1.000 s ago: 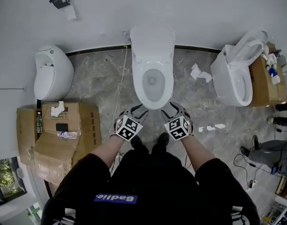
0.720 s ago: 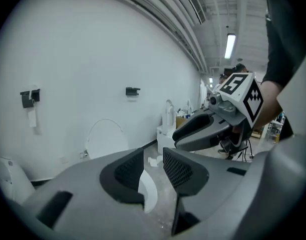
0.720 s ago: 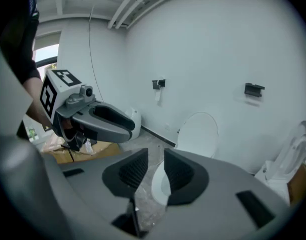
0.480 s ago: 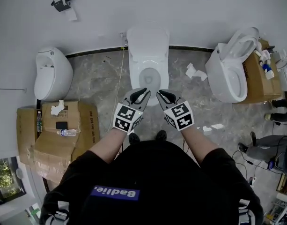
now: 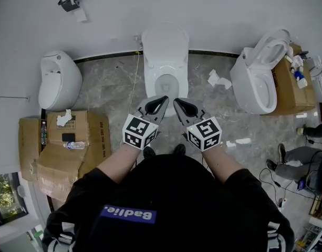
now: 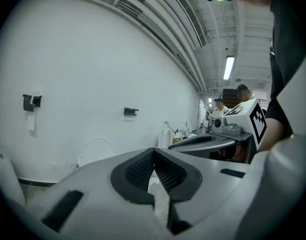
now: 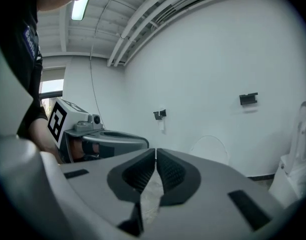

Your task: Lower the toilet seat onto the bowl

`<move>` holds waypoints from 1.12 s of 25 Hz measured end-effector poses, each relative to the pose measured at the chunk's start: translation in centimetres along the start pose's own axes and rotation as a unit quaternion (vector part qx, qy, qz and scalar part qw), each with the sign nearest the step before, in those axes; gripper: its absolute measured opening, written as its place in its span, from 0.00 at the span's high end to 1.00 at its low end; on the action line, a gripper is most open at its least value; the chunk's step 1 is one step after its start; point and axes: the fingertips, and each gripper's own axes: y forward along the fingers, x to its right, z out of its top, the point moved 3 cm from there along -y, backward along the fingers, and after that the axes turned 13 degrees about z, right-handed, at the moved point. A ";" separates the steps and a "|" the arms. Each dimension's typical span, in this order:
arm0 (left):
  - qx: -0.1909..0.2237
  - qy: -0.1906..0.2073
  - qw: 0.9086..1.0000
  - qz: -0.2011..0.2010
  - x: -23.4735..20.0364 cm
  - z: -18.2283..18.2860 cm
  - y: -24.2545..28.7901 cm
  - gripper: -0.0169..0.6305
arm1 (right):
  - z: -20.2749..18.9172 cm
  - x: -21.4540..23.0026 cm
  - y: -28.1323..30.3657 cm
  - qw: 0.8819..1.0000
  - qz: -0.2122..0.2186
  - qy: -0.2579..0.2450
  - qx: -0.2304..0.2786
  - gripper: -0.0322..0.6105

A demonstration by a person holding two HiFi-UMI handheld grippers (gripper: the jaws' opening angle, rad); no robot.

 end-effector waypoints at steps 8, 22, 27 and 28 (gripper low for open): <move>-0.005 -0.005 1.000 -0.009 1.0 -0.9 -0.2 0.95 | 0.1 -0.1 -0.5 1.000 -0.005 -0.001 0.017 0.90; -0.008 0.002 1.000 -0.009 1.0 -1.1 -0.4 0.95 | 0.2 0.3 -0.5 1.000 -0.007 -0.005 0.013 0.90; -0.010 0.005 1.000 -0.013 1.3 -1.2 -0.3 0.95 | 0.2 0.5 -0.5 1.000 -0.009 -0.007 0.011 0.90; -0.010 0.006 1.000 -0.014 1.4 -1.3 -0.3 0.95 | 0.2 0.5 -0.5 1.000 -0.009 -0.007 0.010 0.90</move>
